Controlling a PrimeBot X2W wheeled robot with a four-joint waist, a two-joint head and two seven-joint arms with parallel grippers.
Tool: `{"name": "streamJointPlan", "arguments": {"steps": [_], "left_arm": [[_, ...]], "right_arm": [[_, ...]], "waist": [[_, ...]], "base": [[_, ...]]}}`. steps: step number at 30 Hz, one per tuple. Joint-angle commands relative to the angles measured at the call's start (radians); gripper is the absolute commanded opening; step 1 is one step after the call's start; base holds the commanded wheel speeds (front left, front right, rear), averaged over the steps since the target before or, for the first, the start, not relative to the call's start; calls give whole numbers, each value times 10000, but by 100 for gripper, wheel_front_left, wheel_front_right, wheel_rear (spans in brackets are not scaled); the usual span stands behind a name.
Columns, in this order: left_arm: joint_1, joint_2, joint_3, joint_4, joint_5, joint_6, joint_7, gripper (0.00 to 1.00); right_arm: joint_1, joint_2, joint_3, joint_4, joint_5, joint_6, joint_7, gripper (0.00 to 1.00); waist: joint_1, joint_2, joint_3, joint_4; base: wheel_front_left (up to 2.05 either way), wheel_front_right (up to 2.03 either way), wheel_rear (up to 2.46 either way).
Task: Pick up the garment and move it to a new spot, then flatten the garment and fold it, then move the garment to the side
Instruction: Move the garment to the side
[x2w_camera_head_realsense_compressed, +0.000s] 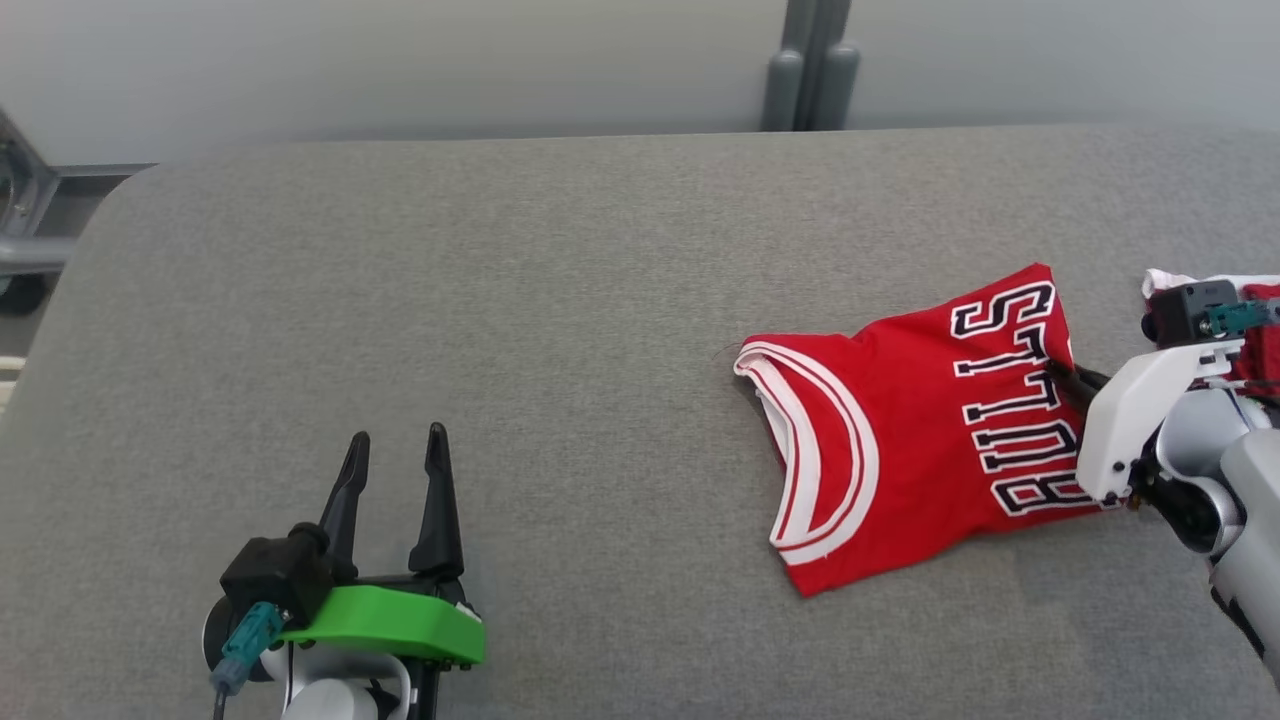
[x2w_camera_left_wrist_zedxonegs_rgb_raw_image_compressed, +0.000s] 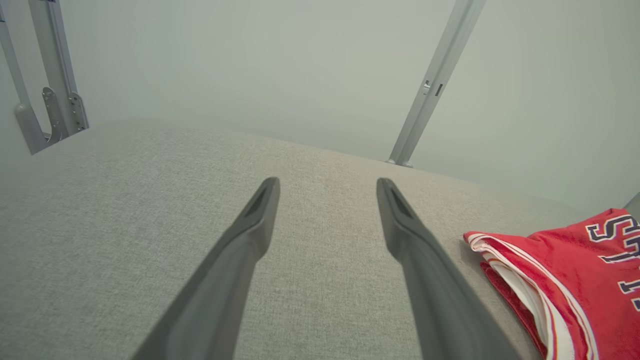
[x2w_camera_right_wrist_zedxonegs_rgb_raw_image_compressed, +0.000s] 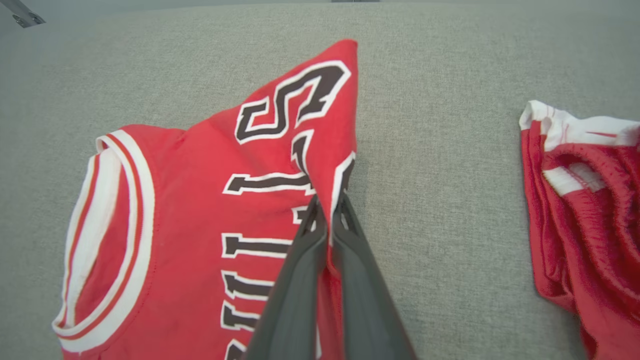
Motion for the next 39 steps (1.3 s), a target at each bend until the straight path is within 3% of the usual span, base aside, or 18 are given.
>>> {"name": "streamJointPlan", "arguments": {"steps": [1,9,17,33,39], "left_arm": [[-185,-20,10,-31,51,-23,-39,100],[-759,-46,-148,-144,270,-97,-36,100],[-1247,-62,-294,72,371,-216,-35,100],[-1060,-147,-143,203,299,-248,-37,100],[-1216,-114,-112,113,405,-270,-37,100]], "right_arm": [[-261,-146,38,-84,-145,-7,15,0],[-1429,-475,7,-416,-561,-9,238,0],[-1816,-497,-189,-336,-754,-7,87,0],[-2461,-424,-348,-122,-1359,-7,-147,0],[-3071,-442,-864,441,-1839,-9,-390,0]], "waist": [[0,0,279,-1175],[0,0,1114,-2900],[0,0,1429,-3578],[0,0,1095,-2824],[0,0,1395,-2553]], "base": [[0,0,0],[0,0,0],[0,0,0],[0,0,0],[0,0,0]]}}
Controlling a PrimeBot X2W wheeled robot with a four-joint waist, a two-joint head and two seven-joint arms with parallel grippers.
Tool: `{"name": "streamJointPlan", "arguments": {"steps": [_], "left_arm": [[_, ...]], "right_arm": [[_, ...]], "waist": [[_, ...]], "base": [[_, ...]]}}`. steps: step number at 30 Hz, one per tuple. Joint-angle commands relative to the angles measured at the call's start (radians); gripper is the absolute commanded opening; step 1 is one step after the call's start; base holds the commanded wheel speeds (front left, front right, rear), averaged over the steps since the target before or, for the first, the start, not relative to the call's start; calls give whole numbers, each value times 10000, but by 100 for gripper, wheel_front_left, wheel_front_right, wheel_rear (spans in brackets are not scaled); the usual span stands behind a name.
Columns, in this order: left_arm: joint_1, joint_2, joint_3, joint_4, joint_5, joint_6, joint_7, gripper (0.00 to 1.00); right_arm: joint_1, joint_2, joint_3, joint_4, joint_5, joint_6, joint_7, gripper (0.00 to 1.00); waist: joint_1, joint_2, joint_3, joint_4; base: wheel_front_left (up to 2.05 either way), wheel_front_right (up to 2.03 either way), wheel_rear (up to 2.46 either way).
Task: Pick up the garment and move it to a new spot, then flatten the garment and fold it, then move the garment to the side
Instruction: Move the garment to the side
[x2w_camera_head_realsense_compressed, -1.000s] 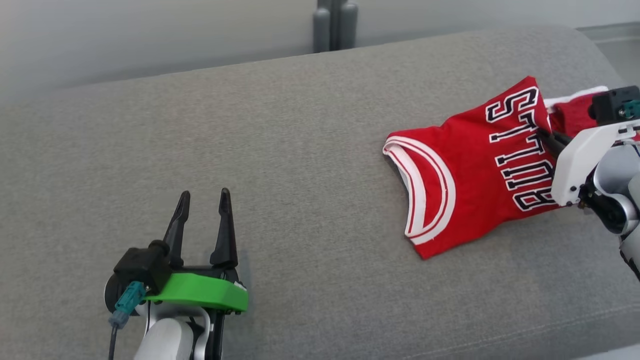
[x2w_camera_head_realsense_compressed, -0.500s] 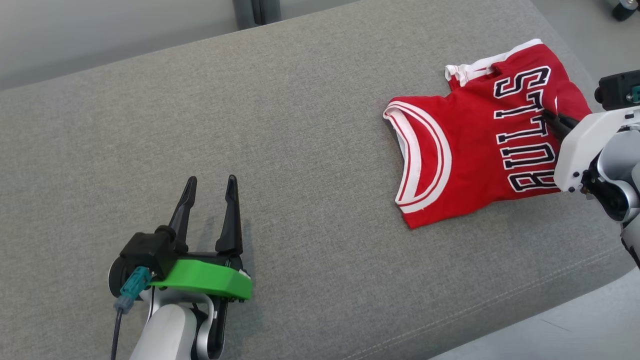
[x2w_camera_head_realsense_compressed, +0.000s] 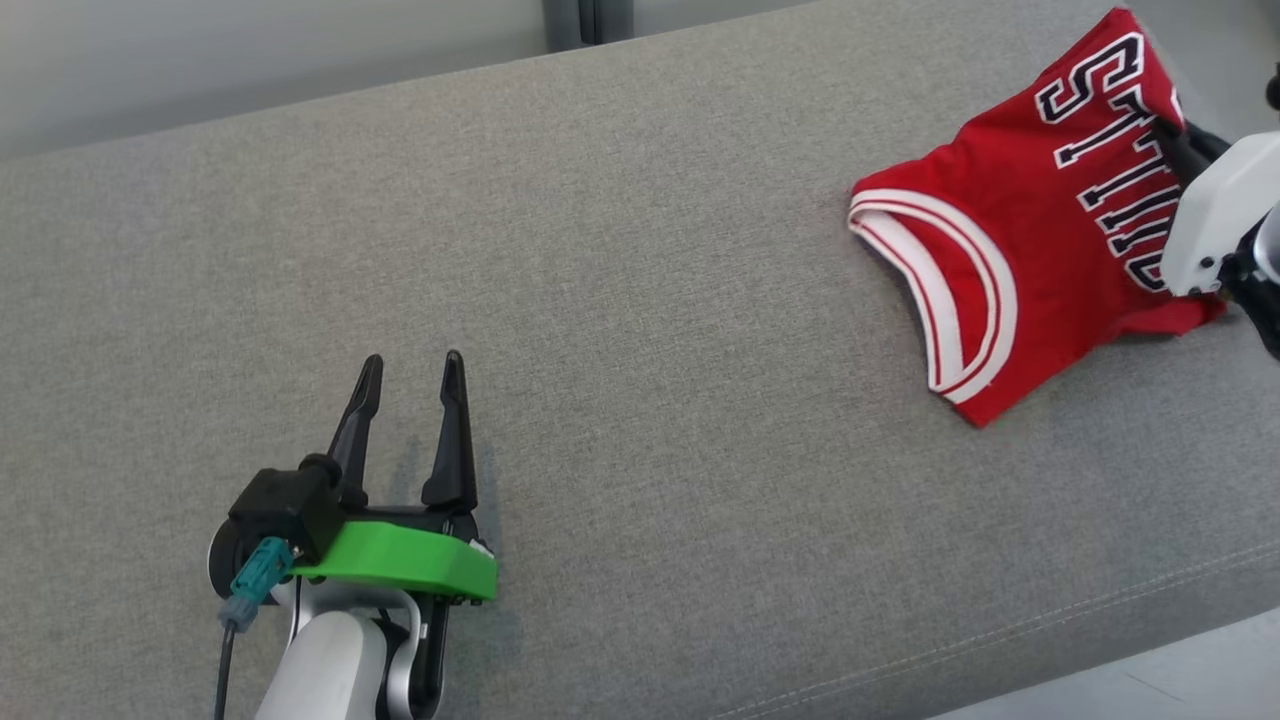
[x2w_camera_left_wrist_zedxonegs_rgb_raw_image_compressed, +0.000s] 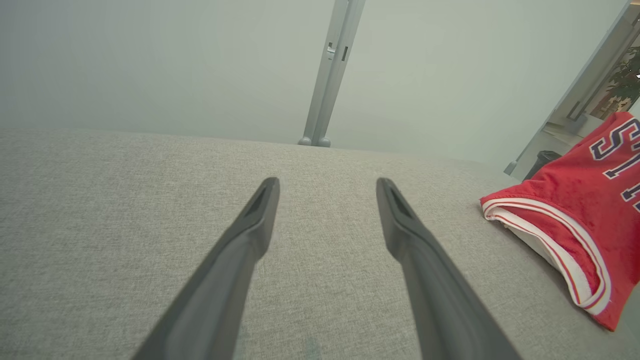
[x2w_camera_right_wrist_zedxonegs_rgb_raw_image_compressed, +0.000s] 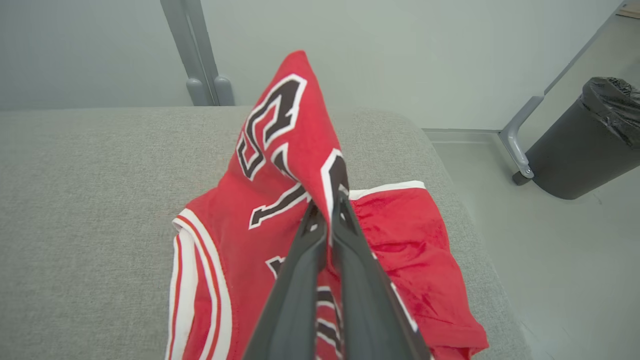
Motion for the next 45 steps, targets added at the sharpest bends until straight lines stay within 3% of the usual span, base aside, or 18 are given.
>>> {"name": "streamJointPlan", "arguments": {"steps": [1,9,19,34,36,37,45], "left_arm": [[-132,55,7,-68,100,-9,-26,100],[-347,173,-73,-263,201,-19,-14,100],[-532,267,-179,-686,296,101,118,100],[-848,615,-420,-1334,610,235,632,100],[-805,677,-415,-1406,629,273,660,100],[-781,713,-411,-1429,631,278,691,100],[-615,824,-460,-1578,630,390,819,100]], "right_arm": [[-179,-59,-177,226,-164,-11,-126,0],[-406,-809,-975,1327,-649,-11,-315,0],[-568,-1706,-1497,1841,-1336,-11,-353,0],[-1325,-1521,-3108,3898,-4280,-12,-1598,0],[-1425,-1420,-3396,4197,-4670,-12,-1815,49],[-1452,-1348,-3484,4314,-4853,-12,-1919,100],[-1683,-784,-4065,4979,-5844,-11,-2327,100]], "waist": [[0,-1,224,163],[0,-1,809,473],[0,-1,1331,600],[0,-1,2285,1064],[0,-1,2353,1084],[0,-1,2371,1087],[0,-1,2368,967]], "base": [[0,0,0],[0,0,0],[0,0,0],[0,0,0],[0,0,0],[0,0,0],[0,0,0]]}}
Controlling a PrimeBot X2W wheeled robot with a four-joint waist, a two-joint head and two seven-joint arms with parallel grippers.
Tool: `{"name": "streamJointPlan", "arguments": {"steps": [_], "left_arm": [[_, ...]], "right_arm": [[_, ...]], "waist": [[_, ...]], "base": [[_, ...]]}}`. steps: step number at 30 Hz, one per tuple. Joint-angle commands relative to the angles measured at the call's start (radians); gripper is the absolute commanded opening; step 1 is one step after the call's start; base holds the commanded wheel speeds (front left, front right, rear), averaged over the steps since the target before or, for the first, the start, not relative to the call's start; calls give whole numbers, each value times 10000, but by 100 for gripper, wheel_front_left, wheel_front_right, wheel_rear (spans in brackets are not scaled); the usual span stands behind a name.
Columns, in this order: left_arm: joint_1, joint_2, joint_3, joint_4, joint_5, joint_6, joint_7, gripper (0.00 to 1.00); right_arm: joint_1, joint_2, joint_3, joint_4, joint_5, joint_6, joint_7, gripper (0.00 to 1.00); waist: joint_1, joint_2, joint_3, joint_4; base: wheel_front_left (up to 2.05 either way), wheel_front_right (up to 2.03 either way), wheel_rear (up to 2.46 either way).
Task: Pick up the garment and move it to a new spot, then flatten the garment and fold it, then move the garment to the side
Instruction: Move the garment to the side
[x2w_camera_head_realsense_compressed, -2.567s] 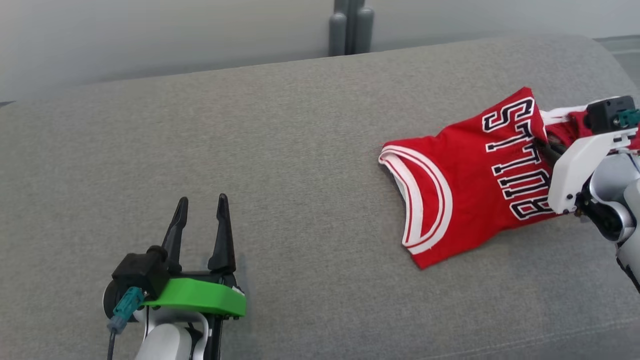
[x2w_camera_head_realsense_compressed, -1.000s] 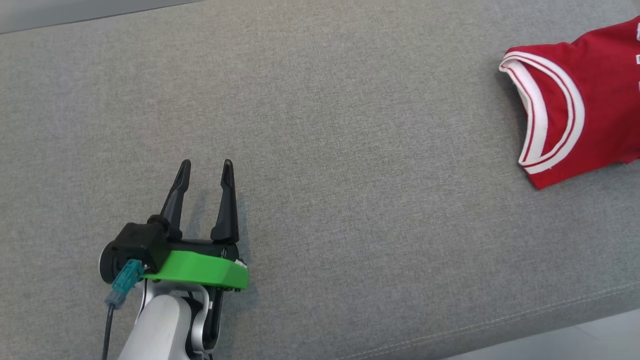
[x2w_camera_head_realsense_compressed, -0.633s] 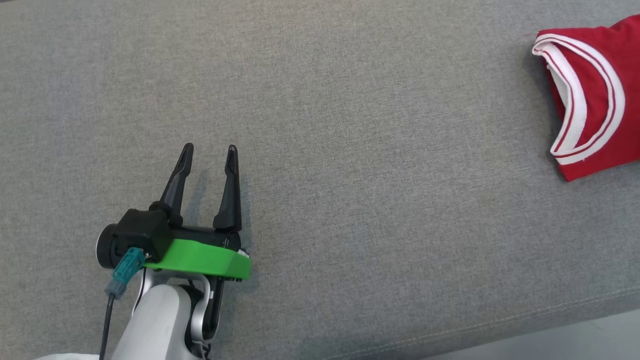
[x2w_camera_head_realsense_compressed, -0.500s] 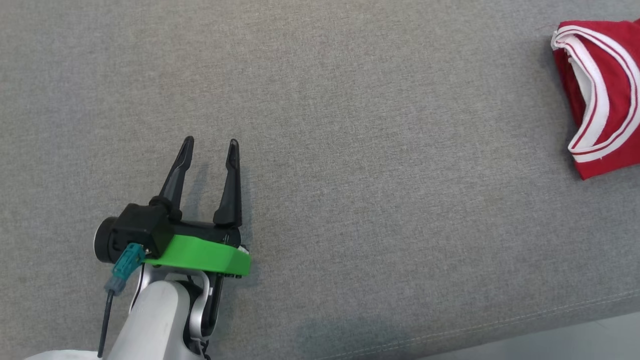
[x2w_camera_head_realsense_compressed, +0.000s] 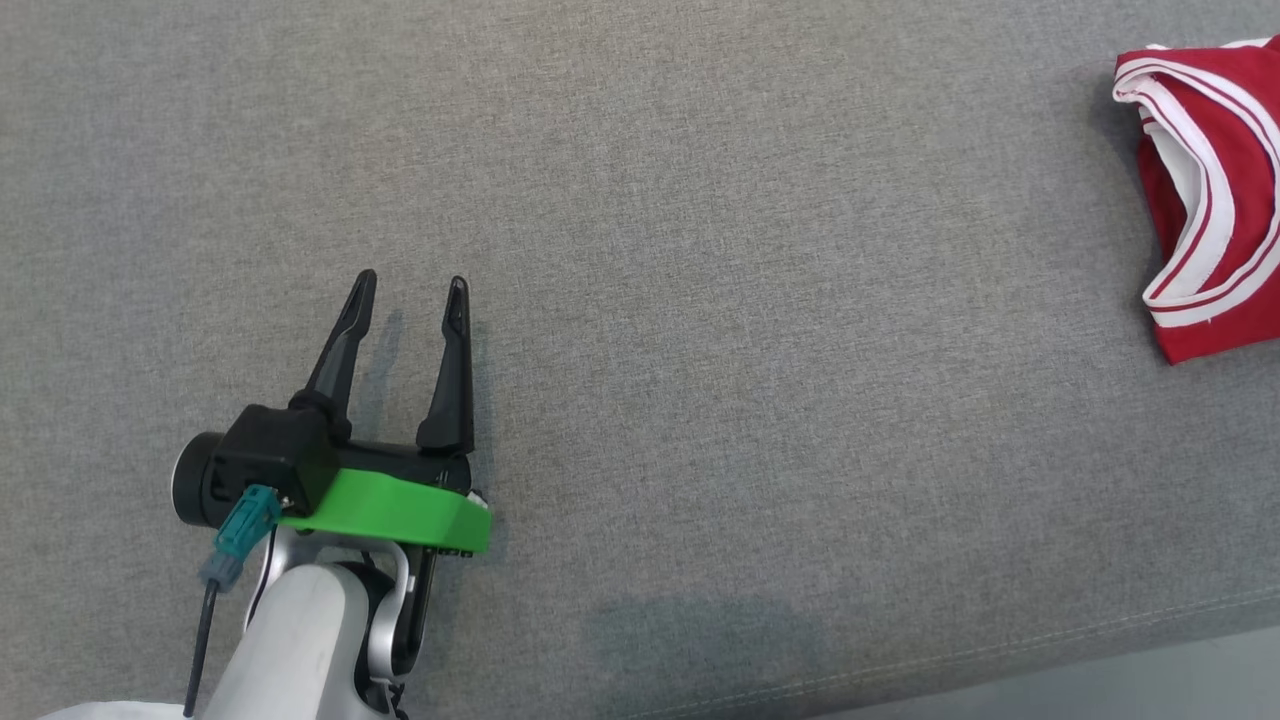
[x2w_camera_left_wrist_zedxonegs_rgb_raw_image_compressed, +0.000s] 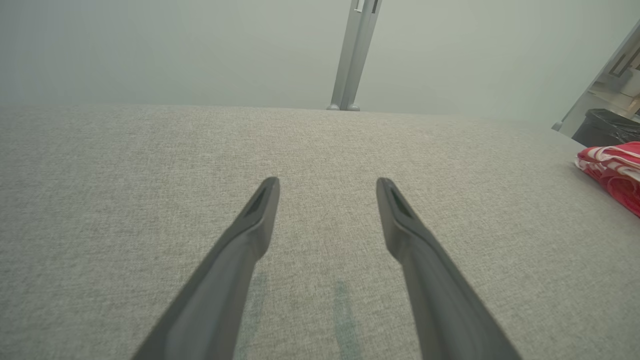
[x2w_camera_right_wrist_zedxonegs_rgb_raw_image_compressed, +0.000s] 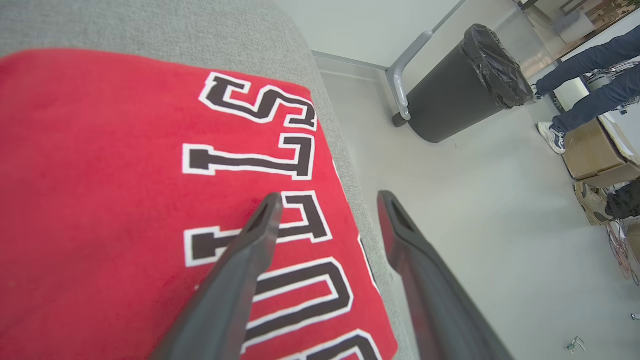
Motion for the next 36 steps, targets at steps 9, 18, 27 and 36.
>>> {"name": "streamJointPlan", "arguments": {"steps": [9,18,27,36], "left_arm": [[239,120,36,106,-110,112,-21,100],[473,-94,212,639,-765,-227,-303,100],[842,-123,692,1777,-1165,-75,-578,100],[1474,20,955,2484,-1116,257,-710,100]], "right_arm": [[-145,378,-235,190,-578,-14,-735,100],[-399,892,521,-50,-521,-14,-1371,100],[113,1766,2215,-798,884,-13,-2200,100],[1929,2420,2466,-2297,2511,-13,-2488,100]], "waist": [[0,0,-566,-278],[0,0,-1803,-456],[0,0,-3457,-345],[0,0,-4412,-53]], "base": [[0,0,0],[0,0,0],[0,0,0],[0,0,0]]}}
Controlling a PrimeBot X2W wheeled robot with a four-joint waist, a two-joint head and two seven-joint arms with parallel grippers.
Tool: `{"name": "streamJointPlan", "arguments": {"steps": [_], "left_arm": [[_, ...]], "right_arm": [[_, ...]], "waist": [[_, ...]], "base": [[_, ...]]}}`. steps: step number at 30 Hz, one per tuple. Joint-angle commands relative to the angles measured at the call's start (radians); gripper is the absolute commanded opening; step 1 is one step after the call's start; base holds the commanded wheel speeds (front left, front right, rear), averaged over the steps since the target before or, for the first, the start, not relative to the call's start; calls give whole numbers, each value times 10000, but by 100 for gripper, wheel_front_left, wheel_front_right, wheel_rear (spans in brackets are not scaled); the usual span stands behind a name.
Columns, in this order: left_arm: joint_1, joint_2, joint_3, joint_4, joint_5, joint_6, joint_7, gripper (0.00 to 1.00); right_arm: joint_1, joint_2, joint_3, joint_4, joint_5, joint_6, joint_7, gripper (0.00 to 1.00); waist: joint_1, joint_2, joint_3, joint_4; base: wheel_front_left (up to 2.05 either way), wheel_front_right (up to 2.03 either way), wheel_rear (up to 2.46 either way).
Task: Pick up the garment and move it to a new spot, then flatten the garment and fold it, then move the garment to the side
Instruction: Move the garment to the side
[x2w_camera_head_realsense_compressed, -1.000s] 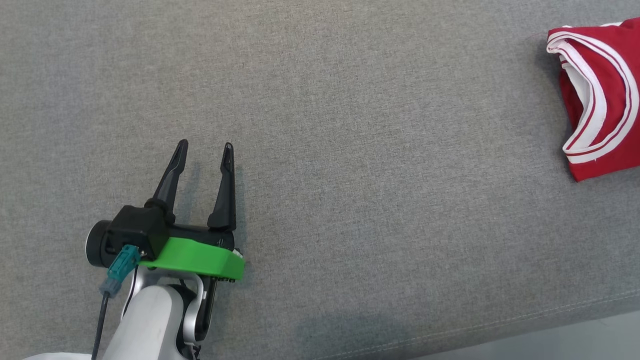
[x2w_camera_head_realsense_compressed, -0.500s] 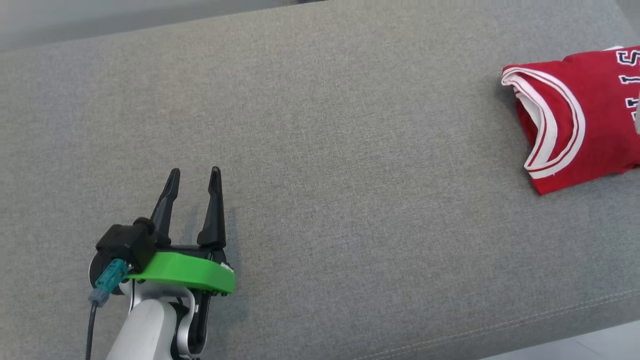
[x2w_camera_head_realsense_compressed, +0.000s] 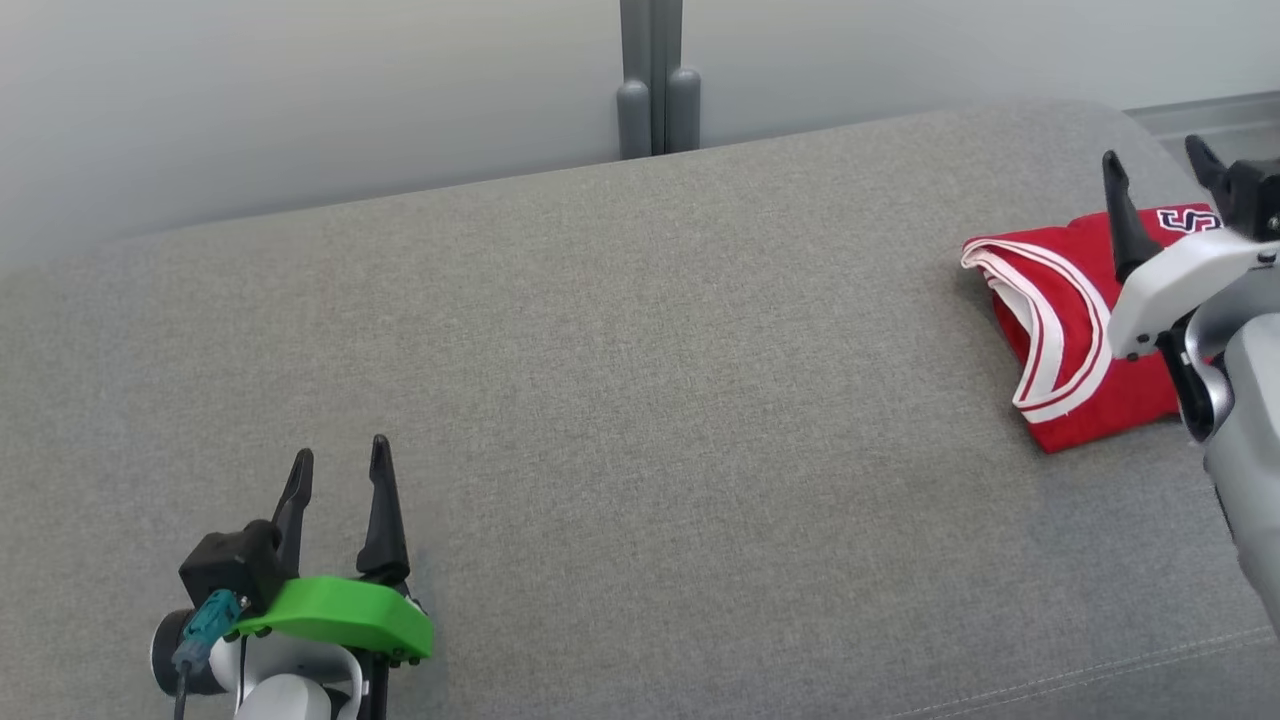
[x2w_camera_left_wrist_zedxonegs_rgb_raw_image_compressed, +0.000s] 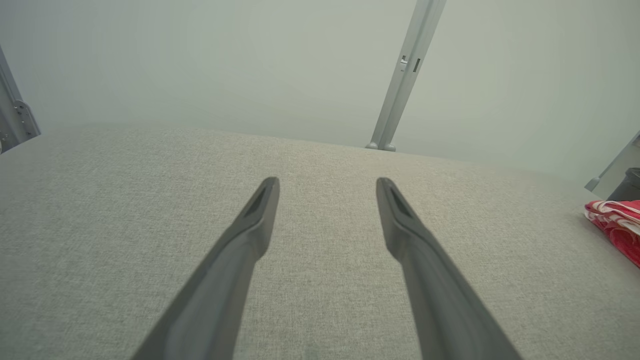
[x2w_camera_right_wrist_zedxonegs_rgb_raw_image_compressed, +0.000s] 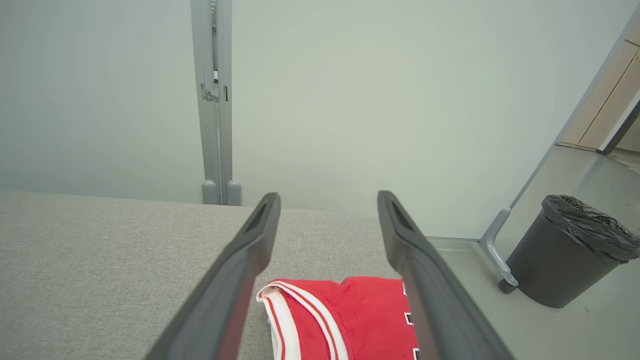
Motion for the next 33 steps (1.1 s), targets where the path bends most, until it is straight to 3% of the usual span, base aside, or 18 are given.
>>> {"name": "streamJointPlan", "arguments": {"steps": [1,8,15,20,33], "left_arm": [[208,122,83,80,37,94,-62,100],[597,238,296,189,-18,162,-101,100],[968,71,344,212,59,80,-170,100],[1136,-94,346,151,104,27,-167,100],[1247,-260,302,90,401,30,-178,100]], "right_arm": [[485,113,-72,-307,129,-11,-74,100],[2203,805,-777,-1871,-57,-11,-105,100],[4209,2307,-1582,-3903,-844,-9,7,100],[5300,2965,-2000,-5260,-1316,-8,199,100],[7199,3309,-2017,-7165,-1019,-8,604,100]], "waist": [[0,0,-453,222],[0,0,-594,443],[0,0,-738,674],[0,0,-807,759],[0,0,-900,956]], "base": [[0,0,0],[0,0,0],[0,0,0],[0,0,0],[0,0,0]]}}
